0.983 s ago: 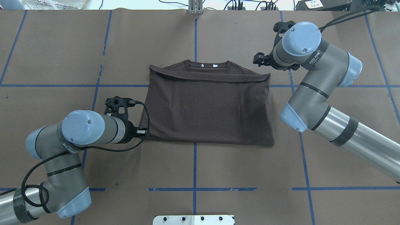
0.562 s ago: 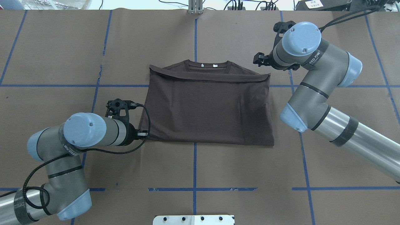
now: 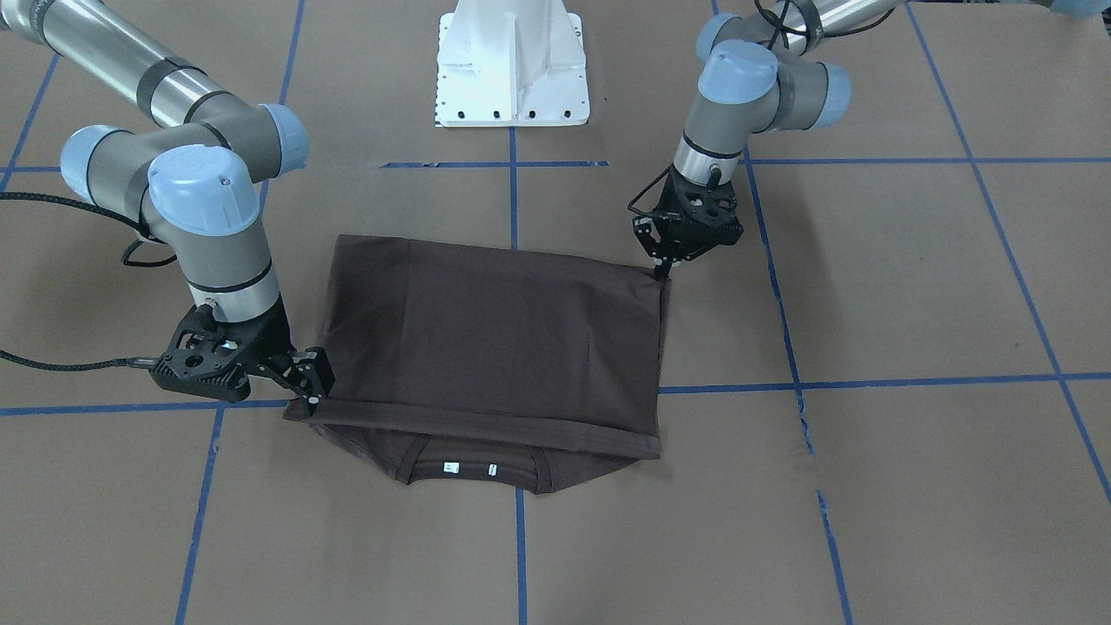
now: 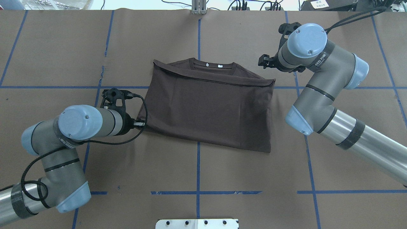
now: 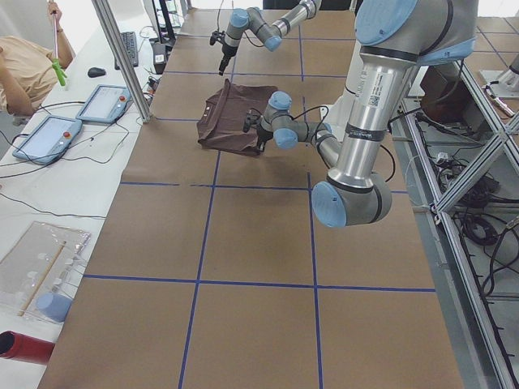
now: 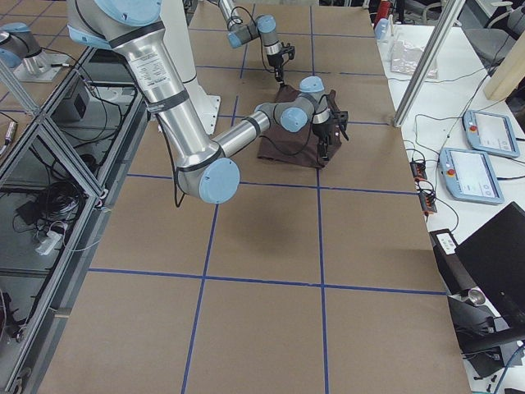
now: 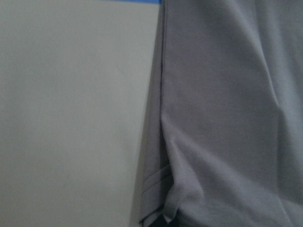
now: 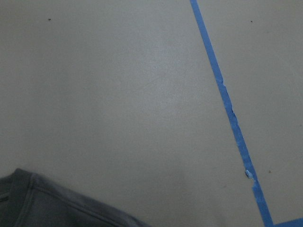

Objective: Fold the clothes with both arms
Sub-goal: 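Drag the shirt edge with the left gripper away from the robot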

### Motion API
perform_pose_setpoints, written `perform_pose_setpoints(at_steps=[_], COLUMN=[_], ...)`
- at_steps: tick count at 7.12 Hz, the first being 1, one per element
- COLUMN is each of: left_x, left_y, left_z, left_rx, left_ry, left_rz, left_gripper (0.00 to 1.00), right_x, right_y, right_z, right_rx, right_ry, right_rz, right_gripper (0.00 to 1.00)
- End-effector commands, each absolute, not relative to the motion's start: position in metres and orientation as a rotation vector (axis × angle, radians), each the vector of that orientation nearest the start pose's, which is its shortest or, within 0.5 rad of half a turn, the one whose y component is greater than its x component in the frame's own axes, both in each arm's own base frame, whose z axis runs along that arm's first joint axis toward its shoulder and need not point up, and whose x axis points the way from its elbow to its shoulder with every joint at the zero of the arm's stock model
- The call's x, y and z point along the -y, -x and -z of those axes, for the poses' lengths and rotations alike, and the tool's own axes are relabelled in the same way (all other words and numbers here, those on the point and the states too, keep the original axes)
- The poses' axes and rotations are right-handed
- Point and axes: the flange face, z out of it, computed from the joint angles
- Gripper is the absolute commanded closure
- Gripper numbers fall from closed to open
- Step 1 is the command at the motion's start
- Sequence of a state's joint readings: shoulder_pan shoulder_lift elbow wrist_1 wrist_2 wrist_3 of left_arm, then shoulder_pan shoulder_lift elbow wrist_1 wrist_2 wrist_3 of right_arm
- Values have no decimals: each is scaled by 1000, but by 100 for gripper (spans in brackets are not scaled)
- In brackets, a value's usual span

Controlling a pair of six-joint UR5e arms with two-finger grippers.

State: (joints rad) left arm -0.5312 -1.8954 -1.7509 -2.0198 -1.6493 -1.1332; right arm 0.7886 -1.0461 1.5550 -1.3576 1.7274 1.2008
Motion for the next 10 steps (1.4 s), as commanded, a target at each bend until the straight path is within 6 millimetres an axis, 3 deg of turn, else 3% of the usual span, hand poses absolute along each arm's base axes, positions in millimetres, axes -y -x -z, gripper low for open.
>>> perform_pose_setpoints(at_steps=[1,2,3,4,5,7,8,9,10], left_x=[525,583,633,683,714,723,718,714,693], left_y=[-411,-406,-417,-442,-452,-443,-438,-421,-410], left_z=[-394,-396,-406,-416,-399,-395,-406,-390,-395], left_rx=[-720,-666,-668,-671,-658,-661,-641,-646,-722], left_ry=[-478,-496,-523,-555,-582,-589,-602,-670,-640], left_rz=[52,73,104,111,120,128,75,-9,-57], left_gripper=[100,100,100,100,100,100,15,0,0], right_x=[576,575,576,574,571,567,565,561,562], right_y=[407,407,408,406,402,404,409,419,431], right_z=[-348,-347,-346,-339,-332,-326,-321,-315,-294], right_rx=[688,690,692,703,717,731,741,756,787], right_ry=[-269,-268,-268,-275,-282,-282,-277,-262,-247], right_rz=[-346,-347,-350,-350,-348,-345,-353,-383,-438], right_gripper=[0,0,0,0,0,0,0,0,5])
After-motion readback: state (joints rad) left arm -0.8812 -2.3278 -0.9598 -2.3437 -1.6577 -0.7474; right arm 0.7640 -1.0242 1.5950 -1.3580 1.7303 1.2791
